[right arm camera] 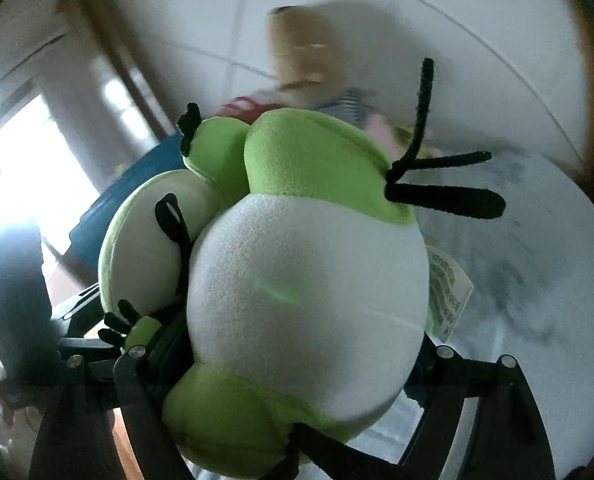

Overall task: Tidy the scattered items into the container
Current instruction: 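Carry the green frog plush over the blue crate and release it inside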

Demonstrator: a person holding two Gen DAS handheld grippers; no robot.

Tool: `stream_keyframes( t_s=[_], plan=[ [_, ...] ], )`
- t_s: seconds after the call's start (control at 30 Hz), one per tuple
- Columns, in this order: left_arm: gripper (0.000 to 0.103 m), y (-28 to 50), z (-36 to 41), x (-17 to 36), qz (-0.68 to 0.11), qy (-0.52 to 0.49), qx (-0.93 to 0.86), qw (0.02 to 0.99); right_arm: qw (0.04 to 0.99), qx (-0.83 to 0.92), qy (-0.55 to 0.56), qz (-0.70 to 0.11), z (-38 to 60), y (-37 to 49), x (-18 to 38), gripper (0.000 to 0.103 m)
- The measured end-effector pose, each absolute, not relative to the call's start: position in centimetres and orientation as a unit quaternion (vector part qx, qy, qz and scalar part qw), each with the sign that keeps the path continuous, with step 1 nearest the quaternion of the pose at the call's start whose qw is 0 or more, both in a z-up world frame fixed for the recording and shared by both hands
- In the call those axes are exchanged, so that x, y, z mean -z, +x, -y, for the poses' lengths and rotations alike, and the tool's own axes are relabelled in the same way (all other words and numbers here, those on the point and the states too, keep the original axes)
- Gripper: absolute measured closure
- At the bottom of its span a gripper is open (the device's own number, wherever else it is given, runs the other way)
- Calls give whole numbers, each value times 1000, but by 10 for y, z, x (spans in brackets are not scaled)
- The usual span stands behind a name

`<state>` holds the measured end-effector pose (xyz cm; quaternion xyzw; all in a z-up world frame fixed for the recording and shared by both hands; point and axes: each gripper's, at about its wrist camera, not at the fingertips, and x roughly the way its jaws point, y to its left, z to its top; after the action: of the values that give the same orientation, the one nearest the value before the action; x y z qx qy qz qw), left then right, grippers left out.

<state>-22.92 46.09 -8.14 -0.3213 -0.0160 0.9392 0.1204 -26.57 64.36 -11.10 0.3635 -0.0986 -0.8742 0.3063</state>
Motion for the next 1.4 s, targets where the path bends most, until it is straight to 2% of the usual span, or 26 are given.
stream_keyframes(
  t_s=[0.37, 0.67, 0.9, 1.23, 1.4],
  plan=[
    [30, -185, -308, 42, 38, -287, -957, 8, 416, 842, 341, 46, -480, -269, 75, 18],
    [30, -157, -170, 19, 32, -269, -962, -29, 448, 833, 321, 40, -336, -262, 60, 18],
    [30, -176, -85, -14, 36, -254, -966, -39, 458, 833, 310, 26, -253, -271, 34, 18],
    [29, -205, 21, -109, 34, -206, -974, -83, 510, 823, 249, -11, -146, -320, -70, 18],
    [28, -247, 98, -149, 34, -204, -974, -89, 519, 823, 228, -13, -68, -361, -111, 18]
  ],
)
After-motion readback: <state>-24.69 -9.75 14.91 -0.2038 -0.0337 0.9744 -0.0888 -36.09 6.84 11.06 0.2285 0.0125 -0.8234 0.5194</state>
